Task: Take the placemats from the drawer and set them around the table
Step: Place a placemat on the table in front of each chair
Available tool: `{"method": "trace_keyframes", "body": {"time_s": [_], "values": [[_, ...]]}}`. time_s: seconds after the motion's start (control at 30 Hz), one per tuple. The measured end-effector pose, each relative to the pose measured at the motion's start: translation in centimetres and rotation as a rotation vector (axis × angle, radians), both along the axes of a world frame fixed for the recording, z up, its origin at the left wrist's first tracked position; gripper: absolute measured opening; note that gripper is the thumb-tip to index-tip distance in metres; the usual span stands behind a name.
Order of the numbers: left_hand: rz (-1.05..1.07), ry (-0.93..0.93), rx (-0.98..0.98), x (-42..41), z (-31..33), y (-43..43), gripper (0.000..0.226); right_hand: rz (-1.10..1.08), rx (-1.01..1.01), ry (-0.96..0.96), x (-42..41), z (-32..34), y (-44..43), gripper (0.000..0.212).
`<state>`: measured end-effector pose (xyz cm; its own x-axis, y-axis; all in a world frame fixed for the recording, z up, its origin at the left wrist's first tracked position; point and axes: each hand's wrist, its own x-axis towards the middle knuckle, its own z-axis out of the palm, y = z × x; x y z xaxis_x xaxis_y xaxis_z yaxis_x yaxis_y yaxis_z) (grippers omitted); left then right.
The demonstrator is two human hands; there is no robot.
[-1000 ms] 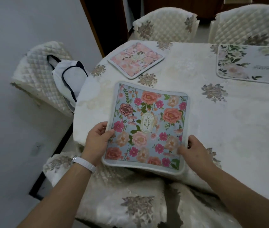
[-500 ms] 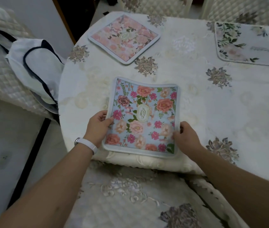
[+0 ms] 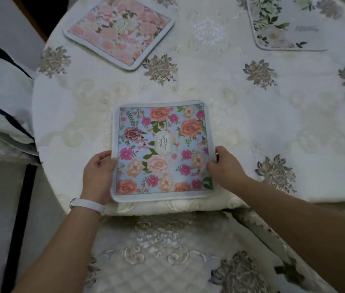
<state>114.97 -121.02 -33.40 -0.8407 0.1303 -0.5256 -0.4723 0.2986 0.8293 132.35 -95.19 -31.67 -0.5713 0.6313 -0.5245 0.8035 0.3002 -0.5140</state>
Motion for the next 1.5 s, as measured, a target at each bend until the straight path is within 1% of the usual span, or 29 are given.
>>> {"method": "trace_keyframes", "body": {"time_s": [0.03, 0.07, 0.1, 0.13, 0.2, 0.27, 0.37, 0.43, 0.47, 0.53, 0.57, 0.67, 0.77, 0.9, 1.03, 1.1, 1.23, 1.27, 1.3, 1.37, 1.43, 1.5], "values": [[0.014, 0.035, -0.037, -0.3, -0.2, -0.2, 0.015, -0.020, -0.005, 0.034, 0.0, 0.2, -0.2, 0.025], [0.054, 0.080, -0.064, -0.6, -0.3, -0.3, 0.017, -0.018, 0.041, 0.075, 0.1, 0.3, -0.5, 0.038], [0.092, 0.136, -0.098, -0.9, -0.2, -0.4, 0.018, 0.016, 0.122, 0.098, 0.0, 0.6, -0.7, 0.051], [0.109, 0.211, -0.146, -1.1, -0.1, -0.3, 0.018, 0.074, 0.212, 0.109, -0.2, 0.8, -0.9, 0.059], [0.042, 0.344, -0.248, -1.6, 0.5, 0.5, 0.021, 0.204, 0.341, 0.119, -1.2, 1.3, -1.1, 0.063], [-0.107, 0.426, -0.296, -2.3, 0.8, 2.1, 0.024, 0.313, 0.393, 0.140, -3.1, 1.4, -1.1, 0.063], [-0.420, 0.593, -0.291, -3.9, 0.8, 6.1, 0.031, 0.452, 0.437, 0.141, -7.0, 0.8, -1.0, 0.059], [-0.604, 0.668, -0.270, -5.6, -0.2, 9.0, 0.038, 0.505, 0.437, 0.120, -9.9, 0.1, -0.8, 0.060], [-0.697, 0.689, -0.291, -6.5, -0.9, 10.3, 0.043, 0.518, 0.438, 0.109, -11.3, -0.3, -0.7, 0.060], [-0.887, 0.752, -0.437, -8.3, -2.4, 12.3, 0.052, 0.545, 0.443, 0.088, -13.8, -1.2, -0.4, 0.059], [-0.968, 0.796, -0.521, -8.9, -3.1, 12.9, 0.053, 0.567, 0.437, 0.087, -14.6, -1.7, -0.3, 0.058], [-1.106, 0.907, -0.675, -9.4, -4.4, 13.6, 0.051, 0.660, 0.402, 0.049, -15.7, -3.7, -0.1, 0.058], [-1.125, 0.950, -0.731, -9.2, -4.7, 13.7, 0.054, 0.674, 0.464, 0.058, -15.2, -5.2, 0.0, 0.059], [-1.131, 0.939, -0.768, -9.3, -4.8, 13.7, 0.056, 0.669, 0.515, 0.074, -15.0, -5.8, 0.3, 0.060], [-1.096, 0.905, -0.819, -9.4, -4.7, 13.5, 0.060, 0.586, 0.519, 0.046, -14.3, -5.6, 1.5, 0.066], [-1.016, 0.854, -0.865, -9.9, -4.7, 12.2, 0.066, 0.516, 0.513, -0.010, -13.1, -5.6, 3.2, 0.069], [-0.792, 0.683, -0.920, -10.9, -4.3, 7.5, 0.073, 0.249, 0.537, -0.141, -9.2, -5.3, 7.0, 0.075], [-0.736, 0.670, -0.927, -10.7, -3.9, 6.5, 0.074, 0.204, 0.565, -0.152, -8.3, -5.1, 7.4, 0.075], [-0.691, 0.686, -0.925, -10.1, -3.5, 5.9, 0.073, 0.175, 0.593, -0.142, -7.7, -4.9, 7.3, 0.073], [-0.661, 0.753, -0.855, -8.3, -2.9, 5.6, 0.067, 0.160, 0.618, -0.081, -7.3, -4.4, 5.7, 0.068], [-0.729, 0.791, -0.757, -5.9, -2.6, 6.4, 0.061, 0.218, 0.559, 0.018, -7.8, -3.9, 2.6, 0.064], [-0.862, 0.813, -0.698, -3.6, -2.8, 7.8, 0.057, 0.374, 0.468, 0.107, -8.8, -3.6, -0.9, 0.060]]}}
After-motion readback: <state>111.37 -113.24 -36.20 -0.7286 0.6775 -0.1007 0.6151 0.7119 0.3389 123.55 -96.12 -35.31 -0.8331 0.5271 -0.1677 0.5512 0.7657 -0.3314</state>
